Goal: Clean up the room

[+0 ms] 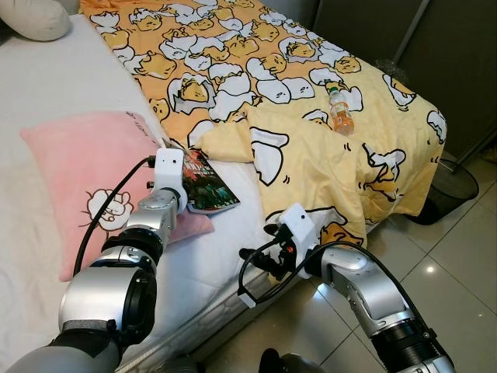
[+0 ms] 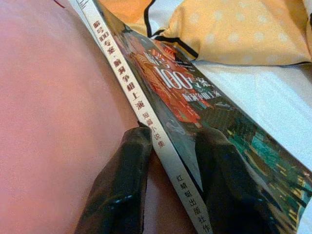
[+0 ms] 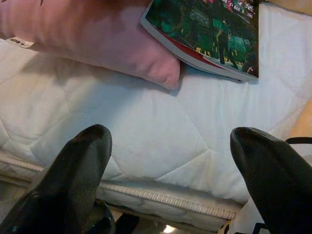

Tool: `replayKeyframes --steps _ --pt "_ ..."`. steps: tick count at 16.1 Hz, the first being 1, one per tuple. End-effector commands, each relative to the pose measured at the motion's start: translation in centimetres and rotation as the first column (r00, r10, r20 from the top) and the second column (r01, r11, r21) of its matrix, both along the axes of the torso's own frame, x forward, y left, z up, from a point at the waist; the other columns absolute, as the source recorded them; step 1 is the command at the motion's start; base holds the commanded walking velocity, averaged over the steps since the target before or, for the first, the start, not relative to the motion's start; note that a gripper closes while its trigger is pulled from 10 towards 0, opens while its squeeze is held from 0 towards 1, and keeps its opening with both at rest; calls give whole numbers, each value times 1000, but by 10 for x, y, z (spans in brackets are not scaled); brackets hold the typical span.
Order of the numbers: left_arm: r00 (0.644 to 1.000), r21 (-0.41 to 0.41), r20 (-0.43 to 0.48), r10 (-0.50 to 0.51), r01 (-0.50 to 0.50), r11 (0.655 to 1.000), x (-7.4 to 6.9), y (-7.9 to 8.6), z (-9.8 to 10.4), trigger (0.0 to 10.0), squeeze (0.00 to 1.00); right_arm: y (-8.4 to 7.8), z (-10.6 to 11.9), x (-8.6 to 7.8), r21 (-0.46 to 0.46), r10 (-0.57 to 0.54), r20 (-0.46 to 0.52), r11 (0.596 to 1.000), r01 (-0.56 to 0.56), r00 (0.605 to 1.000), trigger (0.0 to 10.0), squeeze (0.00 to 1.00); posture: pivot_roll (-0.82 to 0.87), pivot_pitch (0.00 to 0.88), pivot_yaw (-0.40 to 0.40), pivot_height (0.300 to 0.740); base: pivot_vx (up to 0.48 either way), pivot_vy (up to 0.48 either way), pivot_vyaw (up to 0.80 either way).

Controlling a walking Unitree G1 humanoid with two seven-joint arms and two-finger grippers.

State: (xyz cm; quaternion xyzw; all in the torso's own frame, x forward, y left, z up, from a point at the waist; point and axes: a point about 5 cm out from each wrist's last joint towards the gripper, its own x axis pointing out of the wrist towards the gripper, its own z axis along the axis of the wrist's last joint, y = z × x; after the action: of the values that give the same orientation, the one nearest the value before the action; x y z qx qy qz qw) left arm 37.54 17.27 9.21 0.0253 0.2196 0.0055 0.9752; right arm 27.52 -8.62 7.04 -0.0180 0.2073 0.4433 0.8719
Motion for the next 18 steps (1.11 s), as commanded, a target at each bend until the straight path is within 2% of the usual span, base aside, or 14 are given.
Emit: replayKeyframes --steps 1,3,5,6,8,11,12,14,15,16,17,18 --pt "1000 -28 19 -24 25 999 2 -7 4 0 0 -2 1 2 -15 -8 -4 1000 8 1000 10000 0 -58 50 -42 732 0 0 0" --pt "998 -67 58 -25 29 997 8 -9 14 0 0 -3 0 2 -15 -11 -7 1000 11 1000 10000 0 -59 51 -43 732 0 0 0" --pt "990 -70 138 -28 38 997 15 -8 32 0 0 -3 1 2 -17 -12 -6 1000 12 1000 10000 0 -63 52 -46 732 0 0 0" --pt "973 -57 228 -33 47 997 23 -3 54 0 0 -5 1 3 -16 -19 -5 1000 19 1000 10000 0 -57 51 -48 732 0 0 0" --pt "949 -34 313 -24 36 999 26 12 74 0 0 -4 1 4 -17 -22 -4 1000 22 1000 10000 0 -48 52 -51 732 0 0 0" --pt "921 -26 390 -13 25 999 26 22 90 0 0 -2 2 9 -10 -40 4 999 40 999 10000 0 -32 42 -55 732 0 0 0" --pt "888 -54 460 3 25 998 25 26 104 0 0 -2 5 13 2 -61 13 998 61 998 10000 0 -27 38 -58 732 0 0 0" --pt "861 -88 507 30 18 996 23 31 115 0 0 -4 8 17 16 -88 25 996 88 996 10000 0 -20 29 -59 732 0 0 0" --pt "828 -124 554 86 -21 992 20 44 127 0 0 -8 15 25 51 -154 47 987 152 987 10000 0 -13 19 -63 732 0 0 0" --pt "796 -104 593 119 -71 992 13 61 137 0 0 -14 25 36 102 -244 75 966 236 967 10000 0 -9 15 -65 732 0 0 0" --pt "789 -89 602 122 -85 992 11 66 139 0 0 -15 28 39 125 -271 82 957 260 959 10000 0 -9 15 -65 732 0 0 638" --pt "783 -44 607 137 -139 989 3 80 136 0 0 -16 34 46 143 -302 104 947 286 948 10000 0 11 3 -75 732 0 0 544"
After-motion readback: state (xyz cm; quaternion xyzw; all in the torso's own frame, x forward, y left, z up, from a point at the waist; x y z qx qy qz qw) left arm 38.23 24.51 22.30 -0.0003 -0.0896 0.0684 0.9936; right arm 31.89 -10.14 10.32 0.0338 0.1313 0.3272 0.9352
